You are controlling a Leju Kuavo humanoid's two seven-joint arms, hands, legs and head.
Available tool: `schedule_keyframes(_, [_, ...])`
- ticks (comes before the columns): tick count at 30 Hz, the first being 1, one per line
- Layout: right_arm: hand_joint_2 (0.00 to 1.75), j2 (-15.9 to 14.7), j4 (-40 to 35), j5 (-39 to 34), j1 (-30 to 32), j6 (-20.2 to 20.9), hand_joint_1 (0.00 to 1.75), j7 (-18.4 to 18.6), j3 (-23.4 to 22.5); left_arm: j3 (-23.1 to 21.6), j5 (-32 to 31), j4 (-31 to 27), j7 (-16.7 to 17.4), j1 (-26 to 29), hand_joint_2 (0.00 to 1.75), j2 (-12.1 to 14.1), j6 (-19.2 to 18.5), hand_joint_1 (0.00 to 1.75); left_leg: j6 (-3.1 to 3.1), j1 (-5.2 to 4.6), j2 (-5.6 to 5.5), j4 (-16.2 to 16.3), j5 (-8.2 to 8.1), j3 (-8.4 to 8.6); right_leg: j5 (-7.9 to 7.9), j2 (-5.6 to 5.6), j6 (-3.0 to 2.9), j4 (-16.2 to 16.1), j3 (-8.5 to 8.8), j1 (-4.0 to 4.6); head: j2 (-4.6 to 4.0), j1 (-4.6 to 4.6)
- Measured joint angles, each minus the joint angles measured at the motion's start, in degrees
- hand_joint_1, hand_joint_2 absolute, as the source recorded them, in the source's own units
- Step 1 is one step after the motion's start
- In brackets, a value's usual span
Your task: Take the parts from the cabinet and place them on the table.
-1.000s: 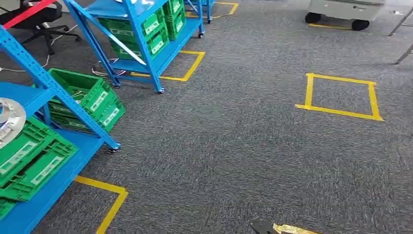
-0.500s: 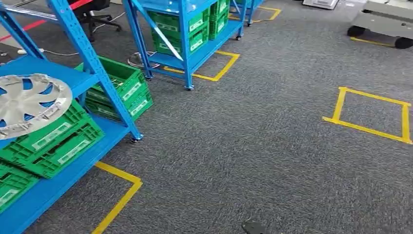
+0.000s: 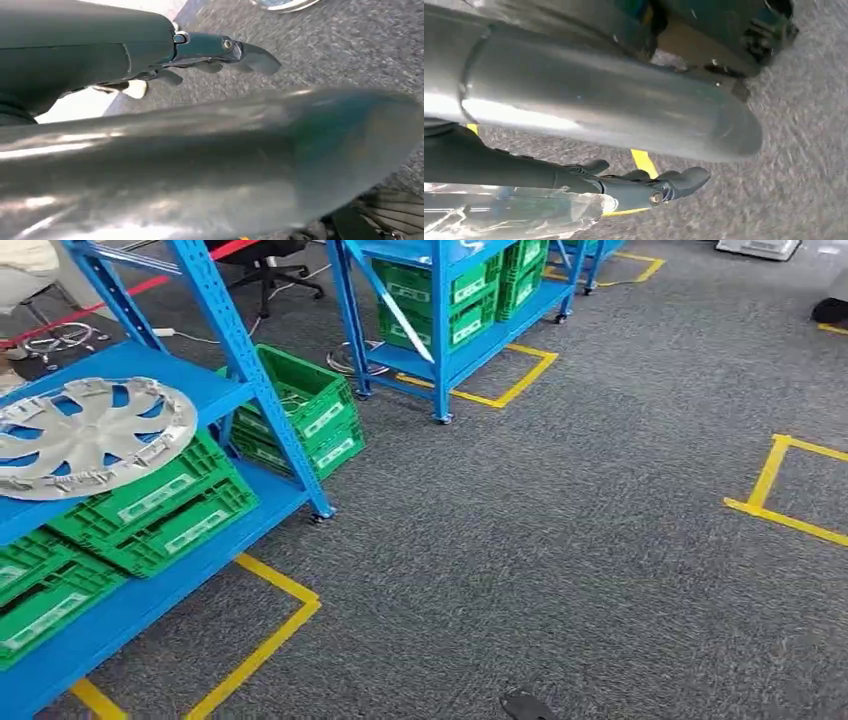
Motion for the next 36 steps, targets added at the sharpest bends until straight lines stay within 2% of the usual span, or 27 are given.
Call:
schedule_keyframes(1, [0.00, 0.00, 0.07, 0.04, 0.07, -0.02, 0.00, 0.04, 0.00, 0.04, 0.00, 0.00, 0.00, 0.04, 0.00, 0.00, 0.00, 0.00, -0.02, 0.00, 0.09, 3.38, -0.92, -1.67, -0.02, -0.79, -0.03, 0.01, -0.05, 0.06, 0.00, -0.02])
schedule_keyframes(2, [0.00, 0.00, 0.07, 0.09, 0.04, -0.02, 0.00, 0.04, 0.00, 0.04, 0.00, 0.00, 0.00, 0.15, 0.00, 0.00, 0.00, 0.00, -0.01, 0.00, 0.10, 3.64, -0.31, -1.77, -0.02, -1.42, -0.03, 0.01, -0.04, 0.08, 0.00, 0.00])
schedule_keyframes(3, [0.00, 0.00, 0.07, 0.11, -0.06, -0.02, 0.00, 0.04, 0.00, 0.07, 0.00, 0.00, 0.02, 0.28, 0.00, 0.00, 0.00, 0.00, 0.09, -0.01, 0.14, 1.57, 1.34, -0.61, -0.03, -1.99, -0.03, 0.01, -0.03, 0.10, 0.00, -0.02])
schedule_keyframes(4, [0.00, 0.00, 0.07, 0.15, -0.17, -0.02, 0.00, 0.00, 0.00, 0.09, 0.00, 0.00, 0.02, 0.33, 0.00, 0.00, 0.00, 0.00, 0.28, -0.02, 0.34, -2.90, 3.76, 1.78, -0.05, -2.53, 0.00, 0.01, 0.03, 0.11, 0.00, -0.02])
schedule_keyframes(5, [0.00, 0.00, 0.07, 0.22, -0.25, -0.02, 0.00, -0.11, 0.00, 0.09, 0.09, 0.00, 0.04, 0.27, 0.00, 0.00, 0.00, 0.00, 0.56, -0.12, 1.35, -8.85, 6.24, 5.12, -0.13, -3.12, 0.12, 0.01, 0.18, 0.11, 0.00, -0.02])
schedule_keyframes(6, [0.00, 0.00, 0.07, 0.35, -0.28, -0.02, 0.00, -0.13, 0.00, 0.13, 0.26, 0.00, 0.11, 0.14, 0.00, 0.00, 0.00, 0.00, 0.86, -0.31, 3.64, -13.16, 7.37, 7.72, -0.23, -3.54, 0.29, 0.01, 0.34, 0.21, 0.00, -0.04])
schedule_keyframes(7, [0.00, 0.00, 0.07, 0.48, -0.28, -0.02, 0.00, -0.20, 0.00, 0.20, 0.53, 0.00, 0.20, -0.15, 0.00, 0.00, -0.02, 0.00, 0.97, -0.77, 4.02, -15.18, 6.68, 8.41, -0.60, -4.01, 0.77, 0.41, 0.17, 0.70, 0.00, -0.15])
schedule_keyframes(11, [0.00, 0.02, 0.09, 0.63, -0.47, 0.00, 0.00, -0.26, 0.02, 0.68, 0.68, 0.00, 0.41, 0.10, 0.00, 0.04, -0.09, 0.00, 2.22, -0.59, 1.98, -15.37, 7.19, 8.07, -0.72, -5.45, 1.86, -0.15, 0.76, 0.53, 0.02, 0.15])
schedule_keyframes(13, [0.00, 0.02, 0.09, 0.72, -0.58, 0.00, 0.00, -0.35, 0.02, 1.05, 0.72, 0.00, 0.57, 0.08, 0.00, 0.02, -0.13, 0.00, 2.73, -0.24, 1.16, -15.42, 7.30, 8.13, -3.59, -0.94, 2.39, 4.02, -1.32, 0.34, 0.02, 0.42])
schedule_keyframes(15, [0.00, 0.02, 0.11, 0.92, -0.35, 0.00, 0.00, -0.35, 0.02, 1.11, 0.72, 0.00, 0.63, -0.11, 0.00, -0.09, -0.15, 0.00, 3.07, -0.25, 0.01, -15.41, 7.32, 7.99, -8.24, 0.22, 2.60, 14.46, -6.20, 0.37, 0.00, 0.55])
schedule_keyframes(16, [0.00, 0.02, 0.11, 1.07, -0.19, 0.00, 0.00, -0.31, 0.02, 1.18, 0.70, 0.00, 0.72, -0.07, 0.00, -0.09, -0.20, 0.00, 3.07, -0.27, -0.63, -15.41, 7.33, 7.99, -9.28, 0.30, 2.61, 18.30, -8.21, 0.38, 0.00, 0.52])
schedule_keyframes(17, [0.00, 0.02, 0.11, 1.27, -0.10, 0.09, 0.00, -0.31, 0.04, 1.27, 0.70, 0.00, 0.81, -0.02, 0.00, -0.07, -0.26, 0.00, 3.07, -0.27, -1.29, -15.40, 7.34, 8.03, -8.85, 0.31, 2.61, 19.16, -8.90, 0.36, 0.00, 0.50])
schedule_keyframes(18, [0.00, 0.02, 0.11, 1.33, -0.07, 0.13, 0.00, -0.31, 0.07, 1.36, 0.72, 0.00, 0.92, -0.01, 0.00, -0.04, -0.26, 0.00, 3.03, -0.23, -1.93, -15.38, 7.36, 8.07, -7.13, 0.31, 2.57, 17.32, -8.26, 0.31, 0.00, 0.57])
schedule_keyframes(19, [0.00, 0.02, 0.11, 1.40, -0.11, 0.17, 0.00, -0.30, 0.09, 1.46, 0.70, 0.00, 1.03, 0.01, 0.00, -0.04, -0.28, 0.00, 2.91, -0.17, -2.67, -15.35, 7.43, 8.14, -4.57, 0.39, 2.58, 13.19, -6.46, 0.18, 0.00, 0.50])
schedule_keyframes(20, [0.00, 0.02, 0.13, 1.46, -0.16, 0.17, 0.00, -0.28, 0.09, 1.49, 0.70, 0.00, 1.03, -0.02, 0.00, -0.09, -0.31, 0.00, 2.81, -0.04, -3.50, -15.30, 7.45, 8.22, -1.42, 1.05, 2.57, 6.94, -3.46, -0.04, 0.02, 0.53])
schedule_keyframes(21, [0.00, 0.02, 0.13, 1.53, -0.17, 0.17, 0.00, -0.28, 0.11, 1.51, 0.70, 0.00, 1.03, -0.05, 0.00, -0.09, -0.39, 0.00, 2.47, 0.00, -4.13, -15.19, 7.44, 8.21, 0.32, 3.32, 2.79, 1.72, -0.90, -0.48, 0.00, 0.55])
schedule_keyframes(22, [0.00, 0.07, 0.13, 1.55, -0.26, 0.24, 0.00, -0.24, 0.13, 1.51, 0.70, 0.00, 1.03, -0.12, 0.00, 0.00, -0.39, 0.00, 2.00, -0.28, -4.60, -14.86, 7.45, 7.87, -0.77, 5.61, 2.89, 0.34, -0.38, -0.70, 0.00, 0.53])
schedule_keyframes(26, [0.00, 0.11, 0.13, 1.60, -0.23, 0.39, 0.00, -0.13, 0.20, 1.57, 0.70, 0.00, 1.05, 0.20, 0.00, 0.04, -0.39, 0.00, 0.56, 0.24, -6.62, -15.27, 8.26, 7.16, -0.09, 3.32, 1.08, 0.47, -0.18, -0.20, 0.02, 0.44])
schedule_keyframes(27, [0.00, 0.09, 0.17, 1.64, -0.33, 0.39, 0.00, -0.13, 0.20, 1.57, 0.70, 0.00, 1.07, 0.23, 0.00, 0.07, -0.37, 0.00, 0.47, 0.18, -4.85, -14.54, 7.61, 6.96, 0.13, 2.54, 0.63, 0.21, -0.04, -0.31, 0.02, 0.37])
schedule_keyframes(28, [0.00, 0.09, 0.17, 1.68, -0.43, 0.39, 0.00, -0.13, 0.17, 1.57, 0.70, 0.00, 1.11, 0.15, 0.00, 0.07, -0.33, 0.00, 0.25, -0.04, -2.09, -12.08, 5.79, 5.73, 0.13, 2.02, 0.19, 0.13, -0.05, -0.21, 0.00, 0.00])
schedule_keyframes(29, [0.00, 0.11, 0.17, 1.70, -0.38, 0.39, 0.00, -0.13, 0.20, 1.57, 0.70, 0.00, 1.14, -0.03, 0.00, 0.07, -0.33, 0.00, 0.01, -0.04, -0.79, -7.88, 3.46, 3.75, 0.12, 1.32, 0.07, 0.13, -0.11, -0.05, 0.00, -0.13])
schedule_keyframes(31, [0.00, 0.11, 0.20, 1.70, -0.04, 0.44, 0.00, -0.09, 0.22, 1.57, 0.70, 0.00, 1.16, -0.21, 0.00, 0.07, -0.33, 0.00, -0.17, 0.00, -0.01, 1.17, -0.34, -0.61, -0.01, -0.47, -0.14, 0.15, -0.19, 0.20, 0.00, -0.09])
schedule_keyframes(32, [0.00, 0.09, 0.20, 1.70, 0.00, 0.46, 0.00, -0.07, 0.22, 1.57, 0.70, 0.00, 1.18, -0.13, 0.00, 0.07, -0.33, 0.00, -0.18, 0.00, 0.06, 3.39, -0.68, -1.68, -0.04, -1.24, -0.18, 0.15, -0.21, 0.29, 0.00, -0.09])
schedule_keyframes(33, [0.00, 0.11, 0.20, 1.70, -0.06, 0.46, 0.00, -0.07, 0.22, 1.60, 0.70, 0.00, 1.22, 0.02, 0.00, 0.07, -0.33, 0.00, -0.10, 0.00, 0.08, 2.57, 0.49, -1.13, -0.05, -1.88, -0.19, 0.15, -0.20, 0.33, 0.00, -0.09])
schedule_keyframes(34, [0.00, 0.11, 0.20, 1.70, -0.18, 0.46, 0.00, -0.07, 0.22, 1.62, 0.70, 0.00, 1.25, 0.14, 0.00, 0.07, -0.33, 0.00, 0.07, -0.03, 0.16, -0.74, 2.65, 0.66, -0.09, -2.47, -0.20, 0.15, -0.16, 0.37, 0.00, -0.11])
schedule_keyframes(35, [0.00, 0.11, 0.20, 1.73, -0.26, 0.44, 0.00, -0.07, 0.22, 1.62, 0.70, 0.00, 1.25, 0.13, 0.00, 0.07, -0.35, 0.00, 0.30, -0.10, 0.51, -5.60, 5.01, 3.32, -0.12, -3.02, -0.18, 0.15, -0.05, 0.39, 0.00, -0.09])
schedule_keyframes(36, [0.00, 0.11, 0.20, 1.70, -0.34, 0.44, 0.00, -0.07, 0.24, 1.64, 0.68, 0.00, 1.25, 0.06, 0.00, 0.07, -0.35, 0.00, 0.61, -0.26, 1.82, -10.81, 6.94, 6.29, -0.21, -3.48, -0.06, 0.15, 0.11, 0.40, 0.00, -0.09])
